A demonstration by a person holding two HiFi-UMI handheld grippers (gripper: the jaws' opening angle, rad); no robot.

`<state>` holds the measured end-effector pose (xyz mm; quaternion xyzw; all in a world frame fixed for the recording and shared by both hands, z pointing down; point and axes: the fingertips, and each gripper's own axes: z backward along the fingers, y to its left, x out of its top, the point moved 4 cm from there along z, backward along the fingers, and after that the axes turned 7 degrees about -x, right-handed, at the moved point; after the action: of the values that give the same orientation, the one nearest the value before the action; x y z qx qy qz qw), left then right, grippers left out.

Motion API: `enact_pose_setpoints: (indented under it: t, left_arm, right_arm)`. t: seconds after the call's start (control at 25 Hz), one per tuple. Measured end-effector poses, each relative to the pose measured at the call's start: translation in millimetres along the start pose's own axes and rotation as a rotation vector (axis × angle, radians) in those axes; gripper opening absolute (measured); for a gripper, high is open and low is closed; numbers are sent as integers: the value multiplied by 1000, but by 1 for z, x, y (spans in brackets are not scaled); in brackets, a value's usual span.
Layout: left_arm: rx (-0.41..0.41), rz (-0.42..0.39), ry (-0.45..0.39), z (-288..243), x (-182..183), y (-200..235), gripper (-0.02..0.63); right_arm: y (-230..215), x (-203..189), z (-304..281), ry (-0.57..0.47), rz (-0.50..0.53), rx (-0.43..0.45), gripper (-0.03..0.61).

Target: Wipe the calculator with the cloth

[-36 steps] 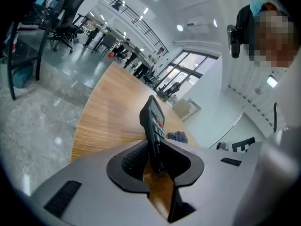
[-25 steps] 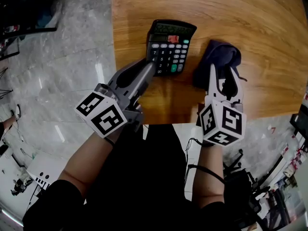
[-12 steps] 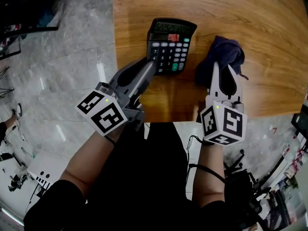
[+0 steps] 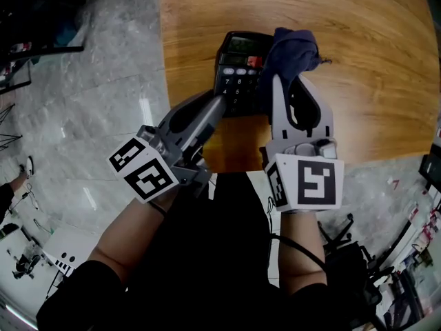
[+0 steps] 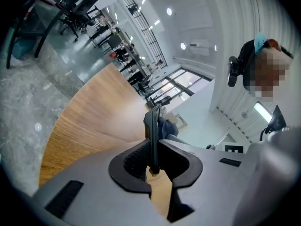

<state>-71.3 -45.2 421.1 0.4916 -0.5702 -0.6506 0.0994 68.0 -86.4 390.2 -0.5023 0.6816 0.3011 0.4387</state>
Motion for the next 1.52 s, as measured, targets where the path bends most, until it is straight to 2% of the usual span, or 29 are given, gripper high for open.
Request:
enact_pose_setpoints:
  t: [0.28,0.52,0.84,1.12,1.2,1.32,1.52]
  left_arm:
    - [0,3,0,1,-3,-2,61]
    - [3,19,-6,8,-3,-6,61]
    - [-37,17,11,6,-8,-11,61]
    - [-53,21,1,21,-21,-35,61]
    - [-47,21,-2,24,-20,-35,62]
    - [-40,21,-5,25,-18,-33,61]
    - [-32,27,-12,20,-19,-31,61]
  right_arm:
    - [67,-3,28,-28,-47,173,66]
    - [90,-9,61,4,-85,236,66]
    - [68,-12,45,16,-41,189,66]
    - [9,15,36,-81,-29,12,66]
    - [2,18,33,-91,-40,-11,66]
    - [11,16,35,-84,-40,7,66]
    - [42,-3,49,-44,-32,92,66]
